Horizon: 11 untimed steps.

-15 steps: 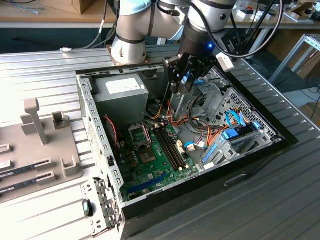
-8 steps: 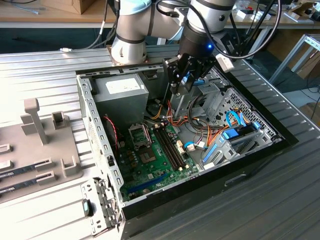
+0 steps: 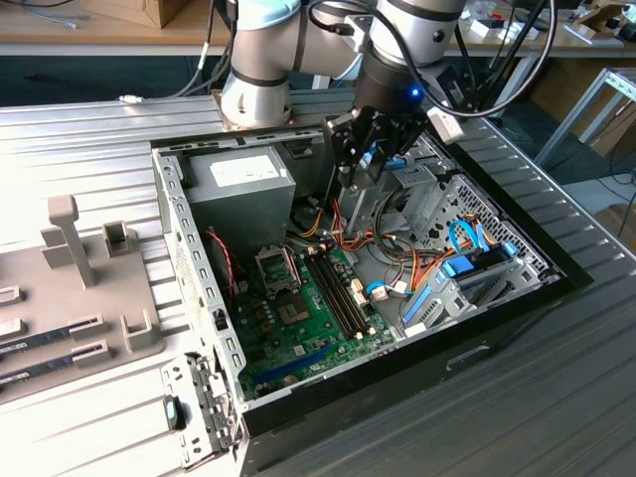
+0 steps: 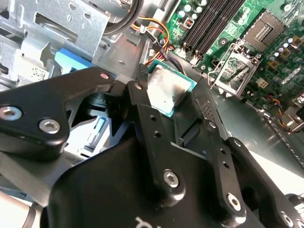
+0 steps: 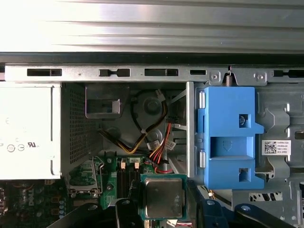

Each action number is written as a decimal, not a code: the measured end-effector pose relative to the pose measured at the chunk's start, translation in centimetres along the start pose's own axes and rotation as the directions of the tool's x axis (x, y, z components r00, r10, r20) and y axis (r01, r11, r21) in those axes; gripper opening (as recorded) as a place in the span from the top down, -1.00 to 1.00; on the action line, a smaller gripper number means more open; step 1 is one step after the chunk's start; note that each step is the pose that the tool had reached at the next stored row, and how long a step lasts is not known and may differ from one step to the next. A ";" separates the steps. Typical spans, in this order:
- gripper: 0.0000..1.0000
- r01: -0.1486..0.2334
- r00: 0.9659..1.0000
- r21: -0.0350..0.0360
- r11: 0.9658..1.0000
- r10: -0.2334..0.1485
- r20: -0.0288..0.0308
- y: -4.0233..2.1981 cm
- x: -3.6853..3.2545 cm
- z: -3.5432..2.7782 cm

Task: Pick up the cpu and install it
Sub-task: 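Pick up the cpu and move it towards the insertion slot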

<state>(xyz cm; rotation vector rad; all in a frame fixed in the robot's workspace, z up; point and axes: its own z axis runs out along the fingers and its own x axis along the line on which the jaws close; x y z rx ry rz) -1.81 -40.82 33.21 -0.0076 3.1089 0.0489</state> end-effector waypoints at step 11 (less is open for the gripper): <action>0.05 0.000 1.000 0.000 1.000 0.000 0.002 -0.24 1.17 0.02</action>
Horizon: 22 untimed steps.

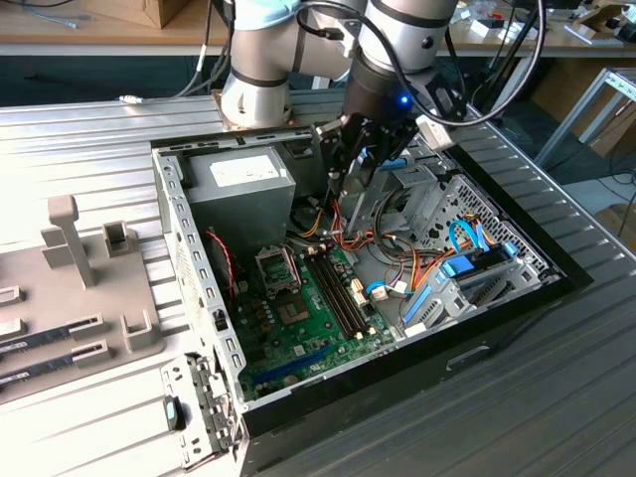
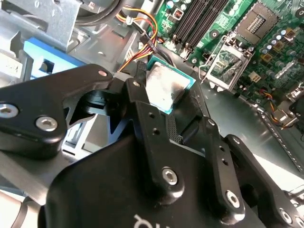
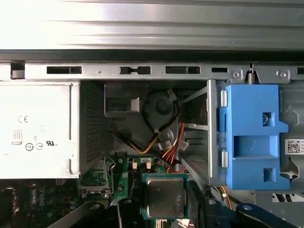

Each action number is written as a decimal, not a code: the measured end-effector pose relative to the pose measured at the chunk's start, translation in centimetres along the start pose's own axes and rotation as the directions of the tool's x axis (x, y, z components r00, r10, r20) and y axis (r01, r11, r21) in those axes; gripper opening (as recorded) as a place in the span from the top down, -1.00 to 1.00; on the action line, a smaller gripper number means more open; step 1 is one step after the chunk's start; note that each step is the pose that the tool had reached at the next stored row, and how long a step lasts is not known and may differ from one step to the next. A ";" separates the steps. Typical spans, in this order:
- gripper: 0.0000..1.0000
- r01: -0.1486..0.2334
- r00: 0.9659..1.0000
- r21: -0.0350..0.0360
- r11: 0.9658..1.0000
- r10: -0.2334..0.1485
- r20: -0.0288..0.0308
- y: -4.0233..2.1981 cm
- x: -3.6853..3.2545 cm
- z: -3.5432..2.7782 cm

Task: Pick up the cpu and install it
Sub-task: 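Pick up the cpu and move it towards the insertion slot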

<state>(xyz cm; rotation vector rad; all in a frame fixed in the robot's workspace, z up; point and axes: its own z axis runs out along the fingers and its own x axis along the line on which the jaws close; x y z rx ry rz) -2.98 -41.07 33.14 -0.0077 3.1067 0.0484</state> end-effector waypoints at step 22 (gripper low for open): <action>0.05 0.000 1.000 0.000 1.000 0.000 0.000 -2.01 0.36 0.77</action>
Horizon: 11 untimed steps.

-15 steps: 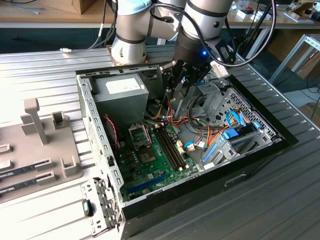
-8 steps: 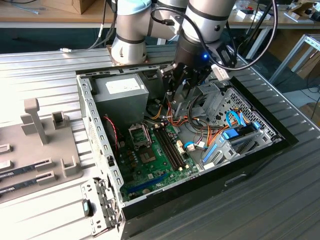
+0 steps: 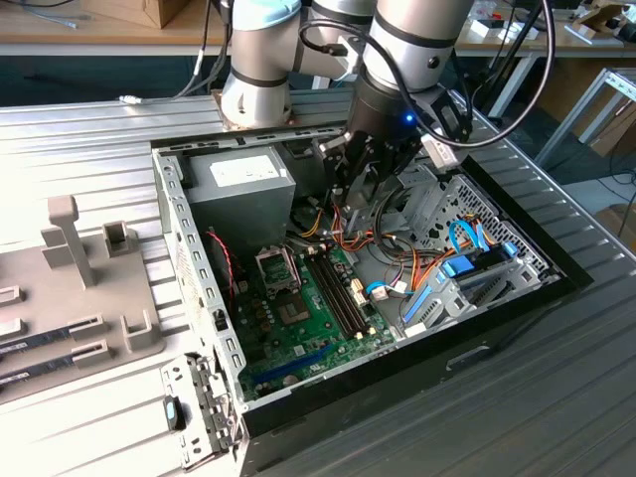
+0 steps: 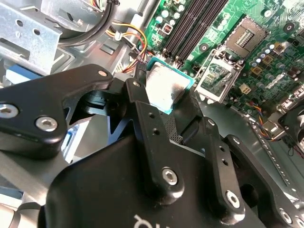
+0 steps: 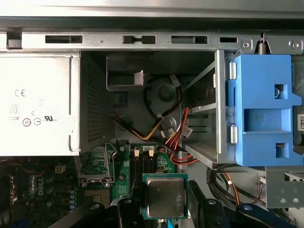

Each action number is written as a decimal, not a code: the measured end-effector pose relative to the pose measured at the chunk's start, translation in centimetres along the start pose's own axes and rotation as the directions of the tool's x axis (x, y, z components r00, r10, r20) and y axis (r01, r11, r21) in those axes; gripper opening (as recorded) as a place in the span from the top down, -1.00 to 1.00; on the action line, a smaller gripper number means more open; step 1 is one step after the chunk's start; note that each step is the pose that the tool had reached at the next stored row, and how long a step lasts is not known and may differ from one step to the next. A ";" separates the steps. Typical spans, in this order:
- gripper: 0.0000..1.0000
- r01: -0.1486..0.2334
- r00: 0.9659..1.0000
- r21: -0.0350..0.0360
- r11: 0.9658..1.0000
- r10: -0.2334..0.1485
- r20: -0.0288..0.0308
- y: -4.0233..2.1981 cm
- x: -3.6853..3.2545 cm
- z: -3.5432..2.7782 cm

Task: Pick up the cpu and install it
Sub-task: 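Pick up the cpu and move it towards the insertion slot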

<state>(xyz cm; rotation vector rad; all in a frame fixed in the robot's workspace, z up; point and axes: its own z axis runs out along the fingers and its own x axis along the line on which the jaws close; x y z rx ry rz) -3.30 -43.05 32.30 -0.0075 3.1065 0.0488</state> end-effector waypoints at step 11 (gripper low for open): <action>0.05 0.000 1.000 0.000 1.000 0.000 0.000 -0.46 0.22 0.53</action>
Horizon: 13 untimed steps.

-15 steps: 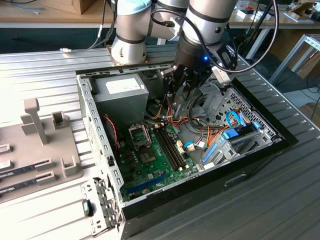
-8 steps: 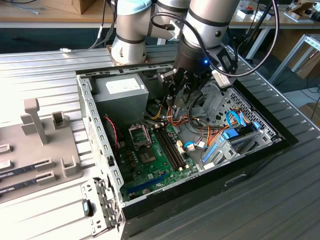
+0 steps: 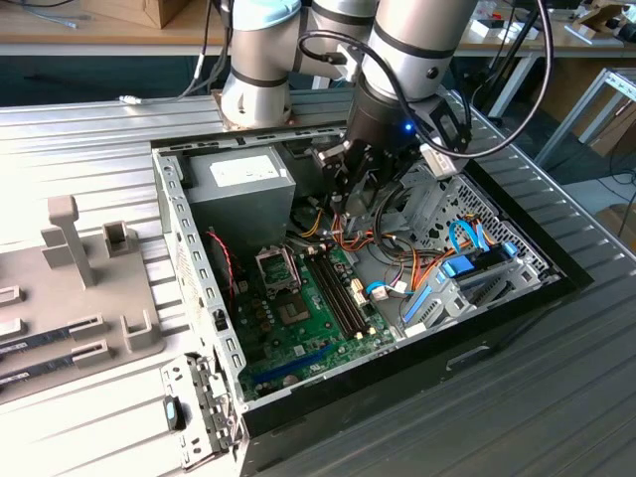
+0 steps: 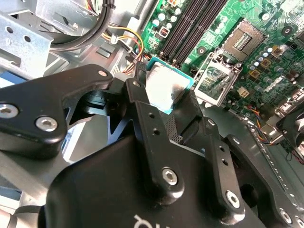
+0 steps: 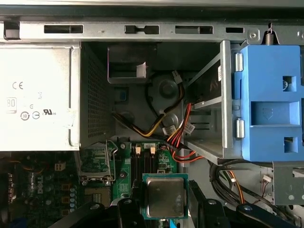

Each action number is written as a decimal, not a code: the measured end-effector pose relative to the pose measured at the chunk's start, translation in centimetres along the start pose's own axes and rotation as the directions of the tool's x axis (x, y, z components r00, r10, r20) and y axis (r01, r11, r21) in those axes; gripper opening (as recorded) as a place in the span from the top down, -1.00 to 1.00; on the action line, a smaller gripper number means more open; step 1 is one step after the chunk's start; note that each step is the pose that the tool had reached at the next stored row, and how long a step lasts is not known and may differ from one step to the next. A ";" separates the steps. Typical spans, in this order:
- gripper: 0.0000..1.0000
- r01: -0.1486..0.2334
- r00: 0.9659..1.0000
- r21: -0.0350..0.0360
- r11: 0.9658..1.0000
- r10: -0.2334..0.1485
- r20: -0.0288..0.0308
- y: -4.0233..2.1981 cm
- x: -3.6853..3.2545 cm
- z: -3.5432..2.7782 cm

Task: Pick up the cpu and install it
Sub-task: 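Pick up the cpu and move it towards the insertion slot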

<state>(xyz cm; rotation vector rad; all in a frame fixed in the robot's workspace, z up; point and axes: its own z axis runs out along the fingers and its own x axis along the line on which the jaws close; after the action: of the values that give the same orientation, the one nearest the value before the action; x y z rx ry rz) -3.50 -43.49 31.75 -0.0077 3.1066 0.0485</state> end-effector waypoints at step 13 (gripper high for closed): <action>0.05 0.000 1.000 0.000 1.000 0.000 0.000 -0.35 0.12 0.55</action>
<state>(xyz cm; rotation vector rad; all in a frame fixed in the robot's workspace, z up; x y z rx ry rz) -3.60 -43.82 31.18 -0.0076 3.1066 0.0485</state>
